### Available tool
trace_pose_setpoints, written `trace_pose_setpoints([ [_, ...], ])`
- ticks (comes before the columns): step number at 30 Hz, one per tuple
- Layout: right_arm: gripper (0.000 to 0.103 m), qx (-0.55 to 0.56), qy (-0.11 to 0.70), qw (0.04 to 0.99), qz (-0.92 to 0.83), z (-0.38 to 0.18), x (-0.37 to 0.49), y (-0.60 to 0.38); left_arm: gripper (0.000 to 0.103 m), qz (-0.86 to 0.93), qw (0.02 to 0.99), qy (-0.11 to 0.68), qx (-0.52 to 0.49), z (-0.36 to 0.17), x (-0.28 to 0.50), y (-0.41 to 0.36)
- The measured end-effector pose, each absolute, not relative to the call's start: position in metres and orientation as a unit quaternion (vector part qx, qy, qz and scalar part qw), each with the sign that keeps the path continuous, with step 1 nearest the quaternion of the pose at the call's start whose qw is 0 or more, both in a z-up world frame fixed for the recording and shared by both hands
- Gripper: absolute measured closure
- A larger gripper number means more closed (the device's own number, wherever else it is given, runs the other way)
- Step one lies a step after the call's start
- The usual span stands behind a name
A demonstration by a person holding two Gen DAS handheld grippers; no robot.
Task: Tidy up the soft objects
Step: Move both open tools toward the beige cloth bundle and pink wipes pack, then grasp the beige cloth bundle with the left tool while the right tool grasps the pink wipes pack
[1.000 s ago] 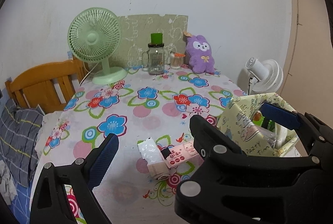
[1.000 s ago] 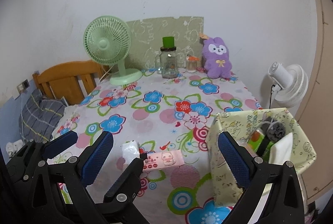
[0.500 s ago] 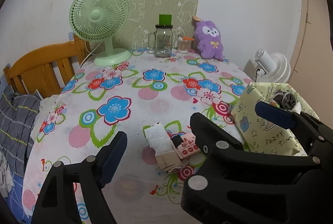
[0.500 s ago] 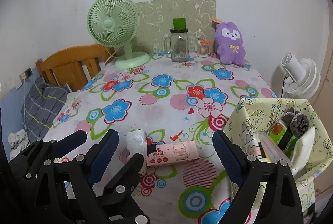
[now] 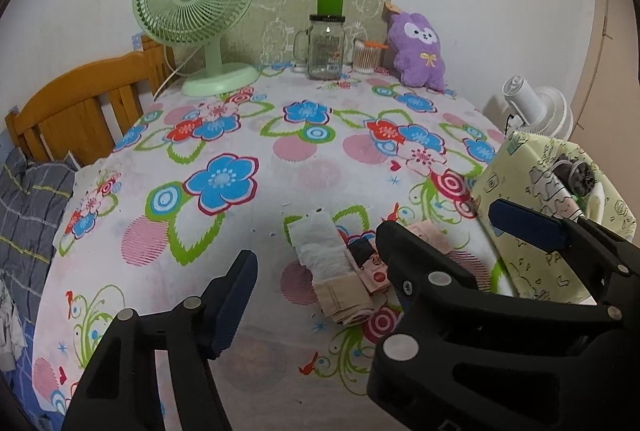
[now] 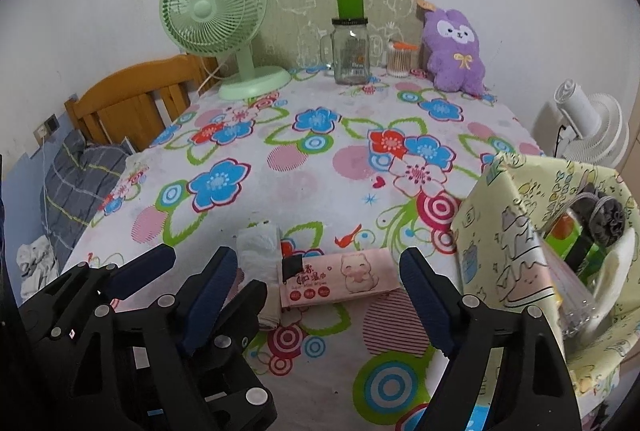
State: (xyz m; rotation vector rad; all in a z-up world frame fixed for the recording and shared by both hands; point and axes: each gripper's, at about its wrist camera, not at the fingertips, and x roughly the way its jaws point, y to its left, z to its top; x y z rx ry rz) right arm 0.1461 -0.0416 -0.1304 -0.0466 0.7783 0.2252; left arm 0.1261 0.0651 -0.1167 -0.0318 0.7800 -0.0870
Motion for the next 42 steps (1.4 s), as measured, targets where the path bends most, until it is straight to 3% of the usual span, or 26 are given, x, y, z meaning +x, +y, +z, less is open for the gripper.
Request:
trace_pose_setpoints([
  [13,0.017,-0.013,0.428,0.899,0.094,-0.160,0.165,-0.046,0.042,-0.055,0.904,0.423,-0.037,-0.145,0.143,0.065],
  [20,0.017,-0.005,0.450,0.889,0.085,-0.173,0.173,-0.049,0.059,-0.061,0.894,0.441,-0.047,-0.158,0.152,0.064],
  [27,0.017,0.007,0.455,0.887,0.080,-0.178,0.178,-0.051,0.068,-0.052,0.898,0.434,-0.047,-0.160,0.154,0.064],
  [42,0.017,0.004,0.459,0.884,0.085,-0.175,0.167,-0.049,0.073,-0.039,0.897,0.438,-0.030,-0.159,0.148,0.070],
])
